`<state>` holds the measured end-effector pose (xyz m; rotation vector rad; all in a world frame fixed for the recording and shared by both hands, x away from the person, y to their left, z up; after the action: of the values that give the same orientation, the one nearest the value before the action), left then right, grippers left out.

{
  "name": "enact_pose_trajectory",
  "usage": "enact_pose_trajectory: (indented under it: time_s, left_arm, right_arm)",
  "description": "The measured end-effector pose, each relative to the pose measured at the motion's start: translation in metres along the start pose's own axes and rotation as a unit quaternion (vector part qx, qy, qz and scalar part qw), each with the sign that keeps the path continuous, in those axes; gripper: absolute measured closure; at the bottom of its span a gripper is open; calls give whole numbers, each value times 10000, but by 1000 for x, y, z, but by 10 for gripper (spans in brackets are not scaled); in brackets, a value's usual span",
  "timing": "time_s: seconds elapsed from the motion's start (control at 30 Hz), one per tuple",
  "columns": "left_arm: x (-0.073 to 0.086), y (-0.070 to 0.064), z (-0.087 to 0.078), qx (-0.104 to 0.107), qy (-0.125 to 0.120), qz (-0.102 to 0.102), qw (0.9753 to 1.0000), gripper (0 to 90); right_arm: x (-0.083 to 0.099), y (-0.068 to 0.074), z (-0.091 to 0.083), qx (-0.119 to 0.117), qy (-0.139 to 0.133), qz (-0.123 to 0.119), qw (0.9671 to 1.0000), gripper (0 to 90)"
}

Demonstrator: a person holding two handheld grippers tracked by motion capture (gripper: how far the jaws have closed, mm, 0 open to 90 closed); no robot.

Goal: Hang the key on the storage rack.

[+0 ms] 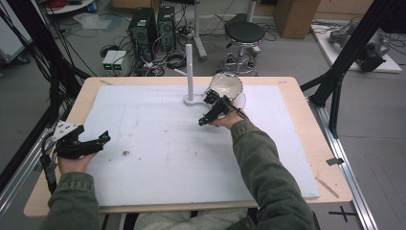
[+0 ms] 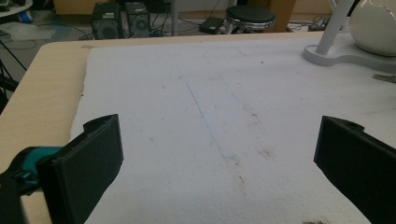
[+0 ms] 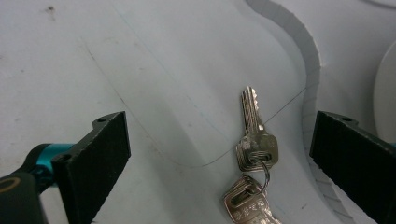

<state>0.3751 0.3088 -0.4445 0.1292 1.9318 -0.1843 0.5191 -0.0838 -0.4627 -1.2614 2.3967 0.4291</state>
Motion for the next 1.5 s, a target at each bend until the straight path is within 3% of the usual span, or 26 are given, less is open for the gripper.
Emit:
enact_pose_trajectory:
  time_s: [0.17,0.3,0.47,0.53,0.7,1.0,1.37,1.5]
  left_arm:
    - [0,0,1,8,22,15,10000,18]
    - [1,-1,0,14,32,32,10000,18]
    - [0,0,0,24,18,13,10000,18]
    - [1,-1,0,25,28,13,10000,18]
    - [1,0,1,26,37,20,10000,18]
    - [1,-1,1,52,46,33,10000,18]
    - [2,-3,2,78,84,64,9999,18]
    - [3,-3,3,93,107,77,9999,18]
  right_arm:
    - [1,-5,9,-22,240,-47,9997,52]
    - [-7,-2,17,-130,403,-116,9990,66]
    - [-13,0,26,-87,517,-200,9984,74]
    - [-14,-1,27,-45,546,-208,9983,145]
    - [-11,-4,27,1,625,-160,9979,191]
    - [-4,-12,26,49,814,-24,9967,384]
    - [-3,-22,23,68,699,271,9972,561]
    - [-3,-23,22,132,665,341,9971,710]
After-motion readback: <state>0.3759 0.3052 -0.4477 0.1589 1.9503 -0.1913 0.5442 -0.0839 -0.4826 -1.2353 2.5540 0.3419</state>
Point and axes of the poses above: each handheld gripper's, and its own axes: z roughly forward along the jaws, x roughly out of its underside, y roughly to its left, the point moved 7 cm from there along z, roughly forward along the jaws, and after that the axes turned 5 degrees about -x, right-handed, at the moved point
